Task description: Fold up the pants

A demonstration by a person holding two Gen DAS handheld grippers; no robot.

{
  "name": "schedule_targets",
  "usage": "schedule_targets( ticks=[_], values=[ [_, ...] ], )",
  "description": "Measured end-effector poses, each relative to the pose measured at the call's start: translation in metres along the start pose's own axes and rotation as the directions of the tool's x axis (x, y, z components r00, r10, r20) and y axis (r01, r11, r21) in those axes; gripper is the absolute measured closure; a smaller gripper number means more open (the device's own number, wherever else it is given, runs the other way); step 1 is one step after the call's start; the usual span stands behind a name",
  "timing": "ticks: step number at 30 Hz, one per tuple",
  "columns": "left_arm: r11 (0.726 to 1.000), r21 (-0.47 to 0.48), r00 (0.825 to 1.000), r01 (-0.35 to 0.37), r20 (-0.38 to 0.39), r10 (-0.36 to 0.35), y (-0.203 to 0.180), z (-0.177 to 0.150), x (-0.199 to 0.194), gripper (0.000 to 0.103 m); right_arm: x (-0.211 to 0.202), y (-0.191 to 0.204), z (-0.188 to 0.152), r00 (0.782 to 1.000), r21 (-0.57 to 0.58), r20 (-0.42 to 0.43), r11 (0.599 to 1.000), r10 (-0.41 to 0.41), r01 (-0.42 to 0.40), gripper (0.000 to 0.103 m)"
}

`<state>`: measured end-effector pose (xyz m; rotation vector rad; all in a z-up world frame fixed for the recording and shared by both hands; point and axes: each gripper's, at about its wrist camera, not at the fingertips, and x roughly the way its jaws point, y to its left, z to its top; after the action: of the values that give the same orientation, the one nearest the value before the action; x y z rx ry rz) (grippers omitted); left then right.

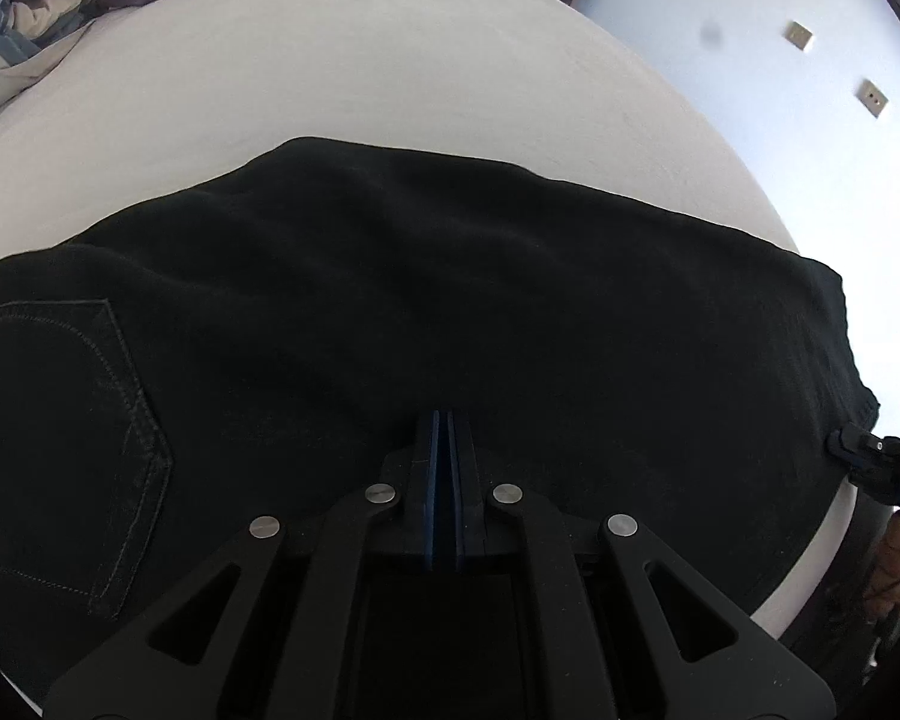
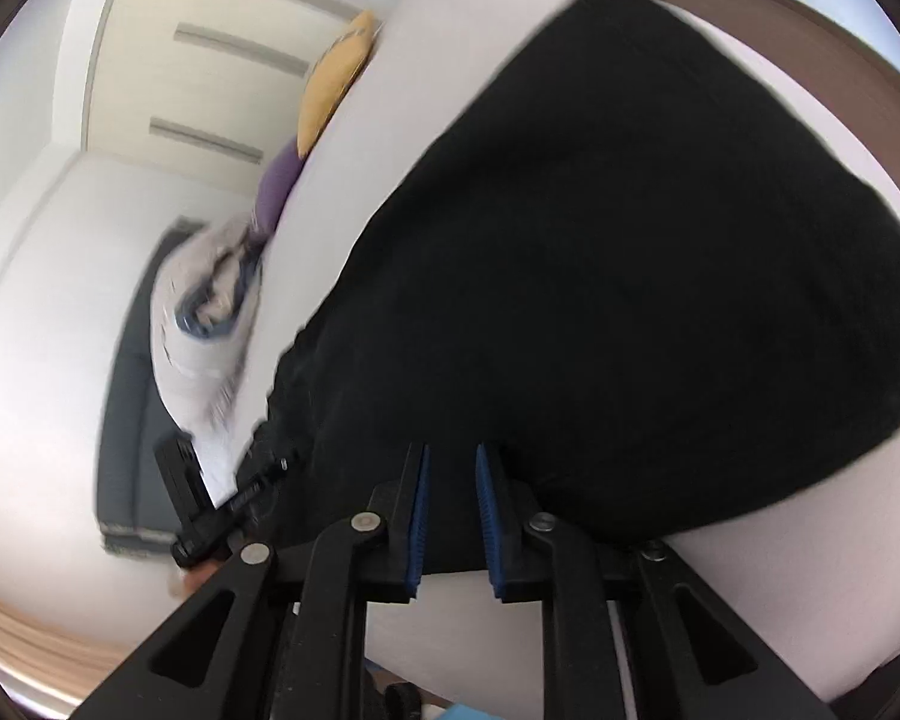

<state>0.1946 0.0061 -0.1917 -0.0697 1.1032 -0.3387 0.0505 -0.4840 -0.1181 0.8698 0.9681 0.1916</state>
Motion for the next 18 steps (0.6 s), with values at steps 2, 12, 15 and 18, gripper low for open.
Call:
schedule_targets(
  ticks=[2, 12, 15, 18],
  values=[
    [0.998, 0.008, 0.998, -0.061, 0.003, 0.061, 0.018, 0.001, -0.009, 0.100, -0.025, -0.023, 0.008, 0.996, 0.049, 0.084, 0.998, -0.041, 0.037, 0.103],
    [0.955, -0.052, 0.955, -0.293, 0.035, 0.295, 0.080, -0.007, -0.053, 0.099, -0.152, -0.061, 0.002, 0.920, 0.221, 0.373, 0.974, -0.124, 0.042, 0.064],
    [0.978, -0.032, 0.973, -0.205, 0.106, 0.207, 0.046, 0.003, -0.062, 0.099, -0.139, -0.053, -0.014, 0.935, 0.233, 0.352, 0.972, -0.050, -0.036, 0.041],
    [0.988, 0.045, 0.981, -0.149, 0.134, 0.142, 0.001, 0.018, -0.052, 0.099, -0.108, -0.047, -0.024, 0.955, 0.286, 0.294, 0.957, -0.043, -0.044, 0.041]
  ],
)
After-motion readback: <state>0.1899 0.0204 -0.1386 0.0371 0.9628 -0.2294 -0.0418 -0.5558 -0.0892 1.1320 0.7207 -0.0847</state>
